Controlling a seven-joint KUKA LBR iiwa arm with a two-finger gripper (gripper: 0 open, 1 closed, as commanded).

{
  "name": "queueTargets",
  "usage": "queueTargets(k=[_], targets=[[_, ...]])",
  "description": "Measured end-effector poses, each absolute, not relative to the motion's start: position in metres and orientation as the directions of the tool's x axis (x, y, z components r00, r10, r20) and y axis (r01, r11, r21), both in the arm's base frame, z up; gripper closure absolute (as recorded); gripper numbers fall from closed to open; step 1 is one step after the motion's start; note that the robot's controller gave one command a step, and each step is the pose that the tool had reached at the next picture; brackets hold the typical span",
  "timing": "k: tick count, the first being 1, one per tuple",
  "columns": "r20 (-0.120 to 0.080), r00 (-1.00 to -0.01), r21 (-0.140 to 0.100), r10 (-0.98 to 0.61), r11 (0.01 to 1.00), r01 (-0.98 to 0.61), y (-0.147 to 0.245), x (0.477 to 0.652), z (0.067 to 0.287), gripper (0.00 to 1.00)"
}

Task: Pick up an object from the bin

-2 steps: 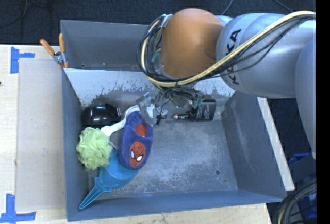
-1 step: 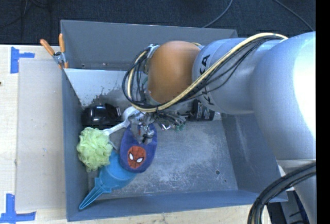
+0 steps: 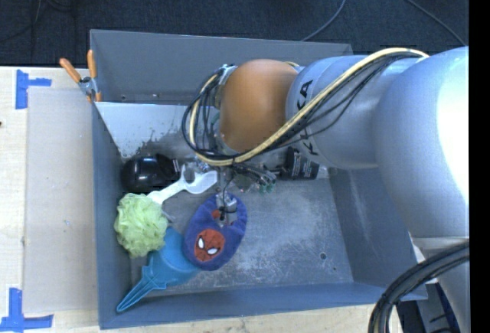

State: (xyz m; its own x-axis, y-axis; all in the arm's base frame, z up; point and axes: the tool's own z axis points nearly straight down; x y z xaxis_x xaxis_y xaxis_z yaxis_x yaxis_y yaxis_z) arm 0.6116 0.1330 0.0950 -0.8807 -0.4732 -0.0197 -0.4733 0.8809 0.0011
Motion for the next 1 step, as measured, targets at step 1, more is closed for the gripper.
queueTargets(k=[1], targets=[[-0.022, -0.996, 0.008, -0.089, 0.996, -0.089, 0.1093, 0.5993, 0.0771, 0.00]])
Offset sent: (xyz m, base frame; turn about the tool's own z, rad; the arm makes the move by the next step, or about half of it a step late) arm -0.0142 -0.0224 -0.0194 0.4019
